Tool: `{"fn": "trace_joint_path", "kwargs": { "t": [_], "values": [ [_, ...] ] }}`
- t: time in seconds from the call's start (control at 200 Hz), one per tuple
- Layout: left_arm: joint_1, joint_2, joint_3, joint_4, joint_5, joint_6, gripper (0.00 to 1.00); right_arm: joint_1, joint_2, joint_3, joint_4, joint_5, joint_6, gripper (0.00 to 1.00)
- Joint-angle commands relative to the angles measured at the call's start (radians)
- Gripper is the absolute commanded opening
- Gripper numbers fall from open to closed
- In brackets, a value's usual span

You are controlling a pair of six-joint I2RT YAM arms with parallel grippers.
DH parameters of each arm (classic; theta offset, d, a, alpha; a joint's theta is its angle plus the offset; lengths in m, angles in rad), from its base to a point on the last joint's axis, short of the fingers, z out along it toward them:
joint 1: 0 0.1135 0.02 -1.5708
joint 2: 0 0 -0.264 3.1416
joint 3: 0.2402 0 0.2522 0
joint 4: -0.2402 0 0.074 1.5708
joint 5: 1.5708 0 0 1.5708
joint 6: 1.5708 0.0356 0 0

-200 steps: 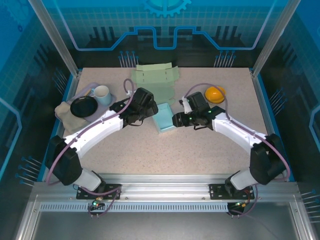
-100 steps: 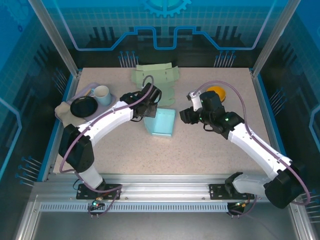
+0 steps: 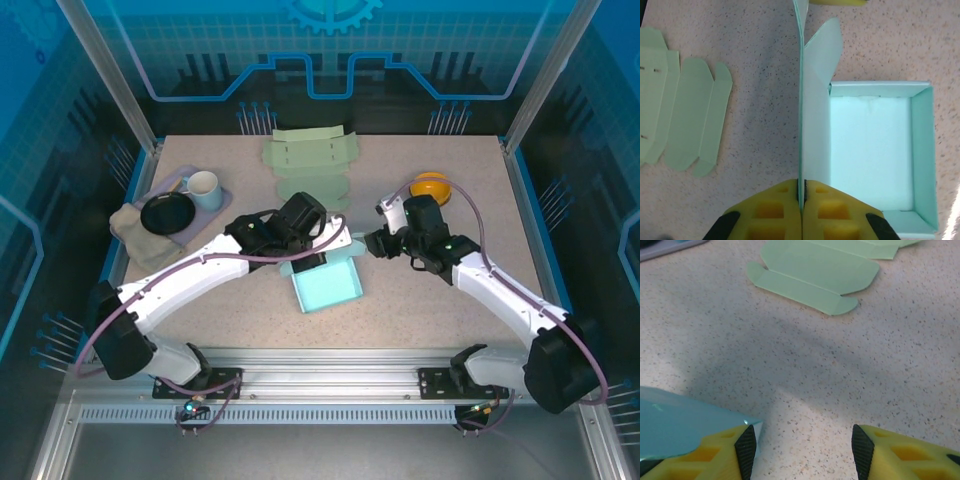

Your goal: Fold the paper box

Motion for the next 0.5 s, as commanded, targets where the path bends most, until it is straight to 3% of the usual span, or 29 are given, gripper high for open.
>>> {"fn": "trace_joint_path", "kwargs": {
  "t": [0.0,0.21,0.49],
  "values": [
    [0.002,0.016,0.004,0.013,0.045,0.139,0.0,-0.016,0.028,-0.021,0.032,-0.008,-0.001,0.53],
    [0.01,0.05,-0.002,0.045,0.047,0.155,0.0,-0.009,0.001,-0.154,0.203,-0.231,-0.086,0.49],
    [0.053,0.056,-0.023,0.063,0.082,0.127,0.0,0.015,0.012,-0.226,0.359,-0.3,-0.138,0.47]
  ]
}}
